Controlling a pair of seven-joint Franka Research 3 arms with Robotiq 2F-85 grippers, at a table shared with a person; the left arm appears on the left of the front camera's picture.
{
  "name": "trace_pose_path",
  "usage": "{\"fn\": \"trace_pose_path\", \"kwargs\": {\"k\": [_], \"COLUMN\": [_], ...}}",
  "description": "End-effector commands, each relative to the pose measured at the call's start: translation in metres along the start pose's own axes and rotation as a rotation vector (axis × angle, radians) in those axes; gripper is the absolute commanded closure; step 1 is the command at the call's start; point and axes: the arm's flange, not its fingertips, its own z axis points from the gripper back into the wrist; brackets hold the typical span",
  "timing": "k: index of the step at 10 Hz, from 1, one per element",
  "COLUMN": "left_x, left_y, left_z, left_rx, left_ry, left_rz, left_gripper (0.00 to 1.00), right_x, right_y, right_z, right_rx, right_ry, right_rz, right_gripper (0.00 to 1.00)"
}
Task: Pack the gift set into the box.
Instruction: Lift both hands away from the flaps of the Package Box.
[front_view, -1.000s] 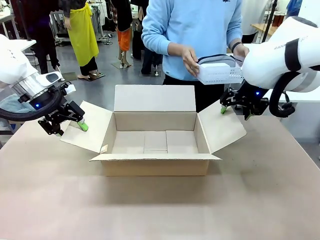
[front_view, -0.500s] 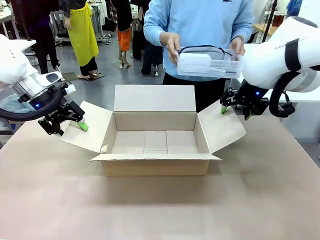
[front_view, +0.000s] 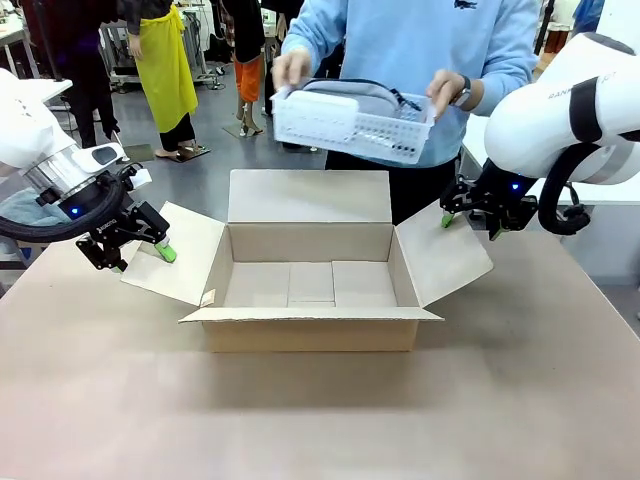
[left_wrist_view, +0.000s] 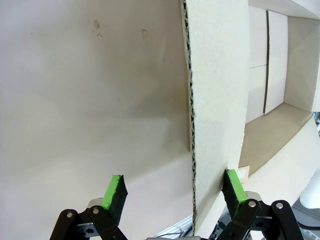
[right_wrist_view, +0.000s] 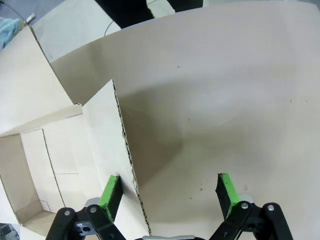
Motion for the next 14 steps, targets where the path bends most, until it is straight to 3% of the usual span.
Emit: {"fn": "trace_pose_path", "kwargs": {"k": [1,14], "left_x": [-0.0028,-0.0028], "left_y": [0.0002,0.0002], "left_z": [0.0013,0.0013], "left_rx": [0.019,0.019], "left_ry": [-0.004,-0.004], "left_rz": [0.002,0.002], "left_gripper": [0.0,0.0], "right_x": [0.0012,0.0012], "right_y": [0.0019,0.0019], "right_z": [0.003,0.003], "right_rx": [-0.021,-0.021], "right_ry": [-0.006,-0.006], "right_rz": [-0.012,-0.012], "right_gripper": [0.0,0.0]}}
